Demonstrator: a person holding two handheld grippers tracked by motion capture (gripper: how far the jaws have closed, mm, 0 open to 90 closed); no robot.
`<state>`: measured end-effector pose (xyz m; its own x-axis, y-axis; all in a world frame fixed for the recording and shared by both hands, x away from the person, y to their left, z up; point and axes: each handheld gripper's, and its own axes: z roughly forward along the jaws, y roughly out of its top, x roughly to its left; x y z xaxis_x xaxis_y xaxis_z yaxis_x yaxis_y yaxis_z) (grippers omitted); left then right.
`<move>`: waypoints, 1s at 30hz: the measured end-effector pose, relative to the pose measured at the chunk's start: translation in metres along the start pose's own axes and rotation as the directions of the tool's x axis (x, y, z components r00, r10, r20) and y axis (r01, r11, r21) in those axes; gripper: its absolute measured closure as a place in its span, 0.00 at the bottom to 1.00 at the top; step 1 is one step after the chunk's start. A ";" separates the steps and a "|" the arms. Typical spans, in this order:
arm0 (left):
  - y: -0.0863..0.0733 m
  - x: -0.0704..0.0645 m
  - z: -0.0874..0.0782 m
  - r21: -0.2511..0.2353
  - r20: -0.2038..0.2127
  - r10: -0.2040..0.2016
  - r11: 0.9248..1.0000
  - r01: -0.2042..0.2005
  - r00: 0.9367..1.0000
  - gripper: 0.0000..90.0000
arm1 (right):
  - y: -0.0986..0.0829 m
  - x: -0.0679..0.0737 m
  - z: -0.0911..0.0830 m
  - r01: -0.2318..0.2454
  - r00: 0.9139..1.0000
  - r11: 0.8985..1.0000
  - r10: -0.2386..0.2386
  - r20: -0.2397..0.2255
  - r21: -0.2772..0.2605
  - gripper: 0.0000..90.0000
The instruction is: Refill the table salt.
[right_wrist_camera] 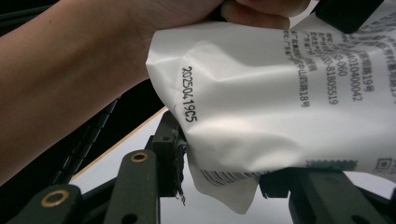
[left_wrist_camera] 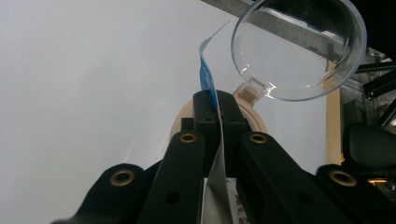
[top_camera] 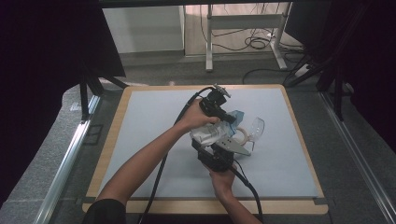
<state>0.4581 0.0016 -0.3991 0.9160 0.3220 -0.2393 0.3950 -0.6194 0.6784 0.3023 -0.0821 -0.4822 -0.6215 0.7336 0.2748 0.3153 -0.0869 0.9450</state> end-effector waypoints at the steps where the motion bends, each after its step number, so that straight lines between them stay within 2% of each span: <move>1: 0.000 0.000 0.000 0.000 -0.001 -0.001 1.000 0.001 1.000 0.99 | 0.000 0.000 0.000 -0.001 1.000 1.000 0.001 0.000 0.000 0.65; 28: 0.000 0.001 0.001 -0.001 0.001 -0.003 1.000 0.003 1.000 0.99 | 0.000 0.000 0.002 -0.007 1.000 1.000 0.007 0.004 -0.002 0.65; 30: 0.000 0.001 0.000 -0.001 -0.004 0.000 1.000 0.000 1.000 0.99 | 0.000 0.001 0.002 0.005 1.000 1.000 -0.005 0.008 -0.009 0.65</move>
<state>0.4587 0.0016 -0.3994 0.9156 0.3252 -0.2367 0.3953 -0.6189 0.6788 0.3031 -0.0805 -0.4823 -0.6174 0.7394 0.2686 0.3060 -0.0889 0.9479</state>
